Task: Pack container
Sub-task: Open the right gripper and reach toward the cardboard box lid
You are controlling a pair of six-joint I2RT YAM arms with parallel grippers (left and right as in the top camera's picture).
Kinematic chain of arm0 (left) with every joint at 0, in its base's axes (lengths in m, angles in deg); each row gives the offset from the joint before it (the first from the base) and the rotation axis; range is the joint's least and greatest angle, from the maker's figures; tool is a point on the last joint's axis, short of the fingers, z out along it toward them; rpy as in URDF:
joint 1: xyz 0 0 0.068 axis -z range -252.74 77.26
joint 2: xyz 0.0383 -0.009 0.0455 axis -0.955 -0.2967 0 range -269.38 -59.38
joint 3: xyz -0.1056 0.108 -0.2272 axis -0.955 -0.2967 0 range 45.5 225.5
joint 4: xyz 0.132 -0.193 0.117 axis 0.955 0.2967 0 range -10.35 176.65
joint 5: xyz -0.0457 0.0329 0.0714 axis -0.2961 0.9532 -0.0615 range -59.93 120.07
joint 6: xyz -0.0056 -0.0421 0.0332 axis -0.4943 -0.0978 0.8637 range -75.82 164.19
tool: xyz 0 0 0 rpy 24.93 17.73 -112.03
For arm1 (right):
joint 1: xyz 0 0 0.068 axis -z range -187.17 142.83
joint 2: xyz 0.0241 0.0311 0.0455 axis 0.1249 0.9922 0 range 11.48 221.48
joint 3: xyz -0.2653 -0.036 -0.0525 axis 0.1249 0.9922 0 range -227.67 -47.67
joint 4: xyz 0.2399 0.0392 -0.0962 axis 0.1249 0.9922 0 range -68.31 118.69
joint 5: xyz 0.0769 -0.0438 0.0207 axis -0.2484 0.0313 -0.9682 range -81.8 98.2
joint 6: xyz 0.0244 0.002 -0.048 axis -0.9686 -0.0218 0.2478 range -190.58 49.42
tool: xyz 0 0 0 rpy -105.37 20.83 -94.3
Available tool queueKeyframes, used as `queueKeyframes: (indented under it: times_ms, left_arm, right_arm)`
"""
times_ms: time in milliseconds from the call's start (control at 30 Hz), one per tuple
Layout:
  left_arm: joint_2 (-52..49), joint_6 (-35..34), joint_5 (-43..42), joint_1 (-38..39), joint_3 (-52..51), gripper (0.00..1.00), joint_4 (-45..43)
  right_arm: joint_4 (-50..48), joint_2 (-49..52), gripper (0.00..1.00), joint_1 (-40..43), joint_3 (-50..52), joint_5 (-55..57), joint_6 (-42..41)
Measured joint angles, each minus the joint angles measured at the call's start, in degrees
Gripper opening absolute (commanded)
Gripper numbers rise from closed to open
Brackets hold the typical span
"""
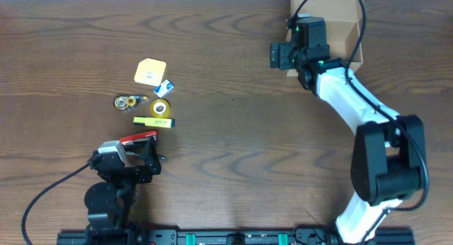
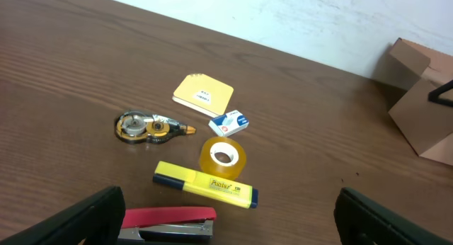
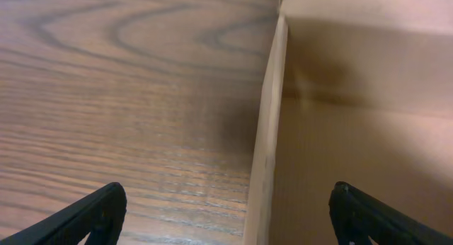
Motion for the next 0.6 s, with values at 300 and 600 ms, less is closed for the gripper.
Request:
queueKeyframes:
  times_ms: [300, 600]
  left_arm:
    - [-0.02, 0.0, 0.0, 0.0, 0.0, 0.95, 0.0]
    - [0.0, 0.0, -0.02, 0.0, 0.0, 0.95, 0.0]
  right_arm:
    - [-0.68, 2.99, 0.24, 0.5, -0.07, -0.07, 0.35]
    - [3.34, 3.08, 0.01, 0.79, -2.05, 0.09, 0.22]
